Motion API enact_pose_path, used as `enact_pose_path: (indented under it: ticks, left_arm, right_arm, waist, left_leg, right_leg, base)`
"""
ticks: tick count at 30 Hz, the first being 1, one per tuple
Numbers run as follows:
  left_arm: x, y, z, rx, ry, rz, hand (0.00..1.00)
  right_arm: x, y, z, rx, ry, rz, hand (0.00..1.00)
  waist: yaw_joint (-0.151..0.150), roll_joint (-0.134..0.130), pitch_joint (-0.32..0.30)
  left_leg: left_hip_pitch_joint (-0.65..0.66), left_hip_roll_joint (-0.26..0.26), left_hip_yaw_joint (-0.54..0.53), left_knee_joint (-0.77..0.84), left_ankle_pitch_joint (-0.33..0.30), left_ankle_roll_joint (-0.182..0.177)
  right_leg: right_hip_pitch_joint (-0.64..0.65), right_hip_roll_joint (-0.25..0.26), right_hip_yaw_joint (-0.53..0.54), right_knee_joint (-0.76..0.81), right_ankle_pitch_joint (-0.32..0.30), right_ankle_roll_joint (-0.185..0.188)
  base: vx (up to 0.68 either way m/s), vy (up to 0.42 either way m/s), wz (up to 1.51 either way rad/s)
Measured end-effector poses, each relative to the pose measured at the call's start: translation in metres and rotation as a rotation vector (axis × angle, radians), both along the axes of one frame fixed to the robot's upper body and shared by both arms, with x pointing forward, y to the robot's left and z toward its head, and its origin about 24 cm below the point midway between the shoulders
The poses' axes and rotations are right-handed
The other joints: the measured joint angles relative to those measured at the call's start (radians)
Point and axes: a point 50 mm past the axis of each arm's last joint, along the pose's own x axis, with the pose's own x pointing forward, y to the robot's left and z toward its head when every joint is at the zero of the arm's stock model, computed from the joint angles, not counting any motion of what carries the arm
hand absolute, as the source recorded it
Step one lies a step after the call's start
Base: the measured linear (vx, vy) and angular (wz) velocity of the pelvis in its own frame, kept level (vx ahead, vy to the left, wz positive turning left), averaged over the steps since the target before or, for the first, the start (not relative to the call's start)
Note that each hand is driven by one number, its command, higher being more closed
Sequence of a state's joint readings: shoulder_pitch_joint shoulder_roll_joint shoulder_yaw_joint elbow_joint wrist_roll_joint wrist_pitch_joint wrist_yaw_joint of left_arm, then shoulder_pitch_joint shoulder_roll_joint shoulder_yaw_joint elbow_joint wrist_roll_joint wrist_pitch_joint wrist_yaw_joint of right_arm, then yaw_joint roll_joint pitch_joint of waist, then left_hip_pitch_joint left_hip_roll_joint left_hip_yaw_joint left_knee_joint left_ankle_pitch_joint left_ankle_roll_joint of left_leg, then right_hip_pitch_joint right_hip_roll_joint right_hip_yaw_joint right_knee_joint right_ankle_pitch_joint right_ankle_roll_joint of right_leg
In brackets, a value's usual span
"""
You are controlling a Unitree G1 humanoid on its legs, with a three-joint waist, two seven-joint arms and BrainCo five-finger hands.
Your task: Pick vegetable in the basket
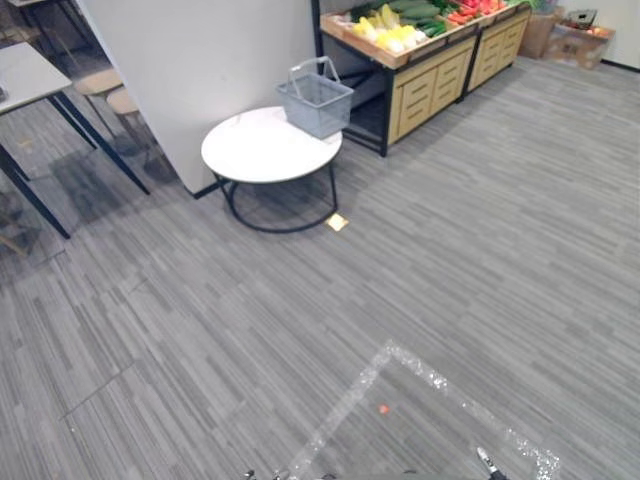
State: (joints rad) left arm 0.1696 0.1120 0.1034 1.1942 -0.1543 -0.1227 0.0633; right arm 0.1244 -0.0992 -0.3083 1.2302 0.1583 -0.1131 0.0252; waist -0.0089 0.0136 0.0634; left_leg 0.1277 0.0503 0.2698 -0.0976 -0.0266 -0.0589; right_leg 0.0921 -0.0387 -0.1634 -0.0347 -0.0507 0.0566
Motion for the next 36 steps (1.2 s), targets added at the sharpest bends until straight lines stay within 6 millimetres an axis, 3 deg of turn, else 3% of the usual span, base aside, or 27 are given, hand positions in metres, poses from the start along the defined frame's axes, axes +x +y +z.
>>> enact_pose_path:
  ticks: [36]
  left_arm:
    - [-0.0004,0.0011,-0.0004,0.008,0.010,0.003,0.00]
  right_arm:
    - [0.0019,0.0011,-0.0003,-0.009,-0.006,-0.085,0.00]
  waist:
    - [-0.013,-0.007,0.011]
  left_leg:
    - [0.001,0.009,0.023,-0.004,-0.006,-0.006]
  right_leg:
    - [0.015,0.011,-0.002,-0.035,0.005,0.006]
  base:
    - [-0.01,-0.015,0.00]
